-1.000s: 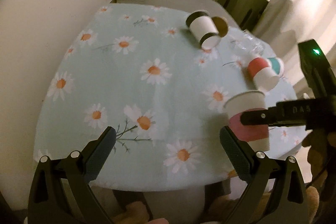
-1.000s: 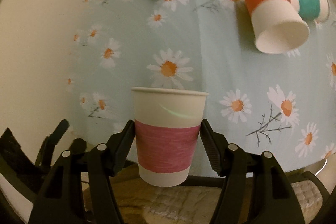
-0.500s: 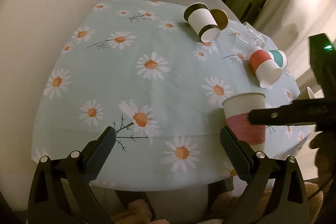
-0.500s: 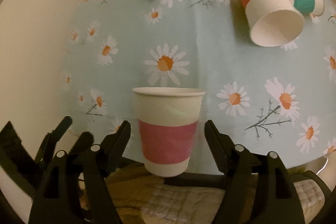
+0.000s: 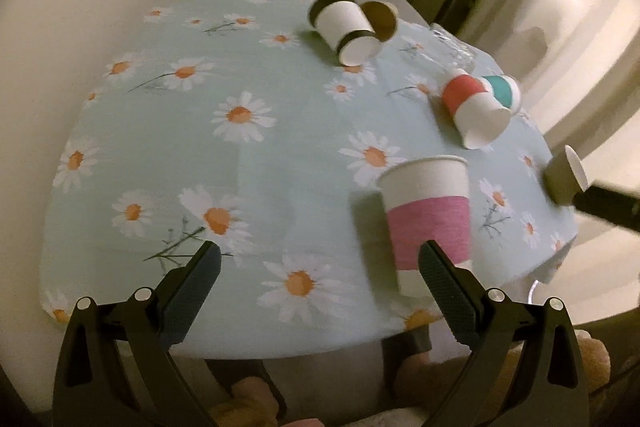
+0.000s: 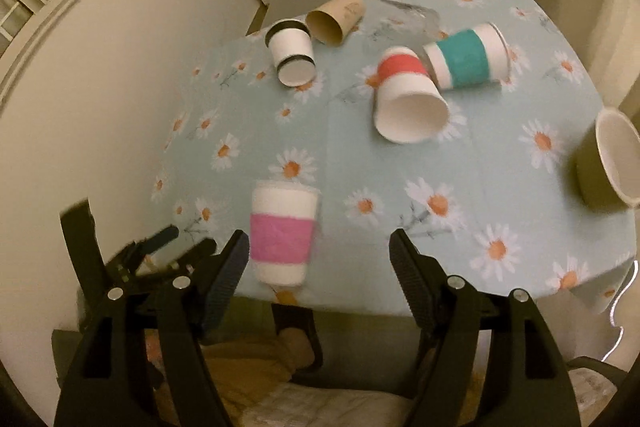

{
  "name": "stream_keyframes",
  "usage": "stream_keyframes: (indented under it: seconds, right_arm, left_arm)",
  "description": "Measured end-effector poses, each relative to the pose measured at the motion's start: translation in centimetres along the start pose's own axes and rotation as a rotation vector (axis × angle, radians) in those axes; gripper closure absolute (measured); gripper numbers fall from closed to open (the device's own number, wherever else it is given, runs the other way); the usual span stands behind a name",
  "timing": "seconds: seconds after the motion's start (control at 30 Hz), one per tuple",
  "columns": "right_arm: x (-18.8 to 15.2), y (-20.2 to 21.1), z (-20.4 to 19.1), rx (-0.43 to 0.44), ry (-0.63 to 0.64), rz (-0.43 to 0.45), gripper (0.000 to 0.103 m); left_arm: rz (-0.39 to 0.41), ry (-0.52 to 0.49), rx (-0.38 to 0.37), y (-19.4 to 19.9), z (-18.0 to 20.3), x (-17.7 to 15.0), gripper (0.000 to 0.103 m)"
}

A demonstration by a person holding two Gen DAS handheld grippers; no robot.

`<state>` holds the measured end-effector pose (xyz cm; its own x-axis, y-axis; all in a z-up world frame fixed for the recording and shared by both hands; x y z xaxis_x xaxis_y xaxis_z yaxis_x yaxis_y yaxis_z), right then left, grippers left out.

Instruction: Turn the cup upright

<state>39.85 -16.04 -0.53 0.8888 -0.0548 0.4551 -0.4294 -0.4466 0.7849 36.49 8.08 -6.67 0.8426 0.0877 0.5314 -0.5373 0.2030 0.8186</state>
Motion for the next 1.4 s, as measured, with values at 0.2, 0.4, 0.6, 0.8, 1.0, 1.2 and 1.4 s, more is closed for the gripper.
stream_keyframes:
  seconds: [0.2, 0.4, 0.6, 0.8, 1.0, 1.2, 1.4]
  right_arm:
    - [-2.4, 0.1, 2.3, 0.010, 0.007, 0.057, 0.031]
    - [-2.9, -0.4, 3.9, 0.052, -0.006, 0.057, 0.031]
    - [-3.2, -0.7, 5.5, 0.074, -0.015, 0.032, 0.031]
    - [-4.2, -0.1, 5.3, 0.124, 0.004, 0.014, 0.031]
    - [-4.4, 0.6, 5.4, 0.157, -0.002, 0.017, 0.031]
    - [-4.5, 0.8, 5.5, 0.164, -0.002, 0.017, 0.031]
    - [-4.7, 0.5, 5.6, 0.156, -0.006, 0.007, 0.031]
  left_arm:
    - [-0.073, 0.064, -0.095, 0.2, 1.4, 1.0, 0.007]
    - [-0.130, 0.010, -0.060, -0.4, 4.7, 3.0, 0.007]
    - [-0.237, -0.018, 0.013, -4.0, 7.1, 3.9, 0.007]
    - [-0.305, 0.019, 0.050, -6.6, 7.3, 4.5, 0.008]
    - [-0.352, -0.011, 0.084, -8.5, 7.7, 4.6, 0.022]
    - [-0.359, -0.021, 0.083, -9.4, 8.4, 4.4, 0.036]
    - [-0.340, -0.022, 0.087, -9.3, 8.9, 4.5, 0.038]
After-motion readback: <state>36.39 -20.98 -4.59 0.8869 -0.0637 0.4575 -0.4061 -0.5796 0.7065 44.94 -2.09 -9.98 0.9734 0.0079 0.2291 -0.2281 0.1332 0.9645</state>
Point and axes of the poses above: each gripper's, at about its wrist camera, not at the fingertips, and y roughly against the way its jaws point, z to its right, x to its top, the point moved 1 cm from there along -y, roughly the way its jaws point, and after that the axes turned 4 degrees about z, right-handed, at the moved point
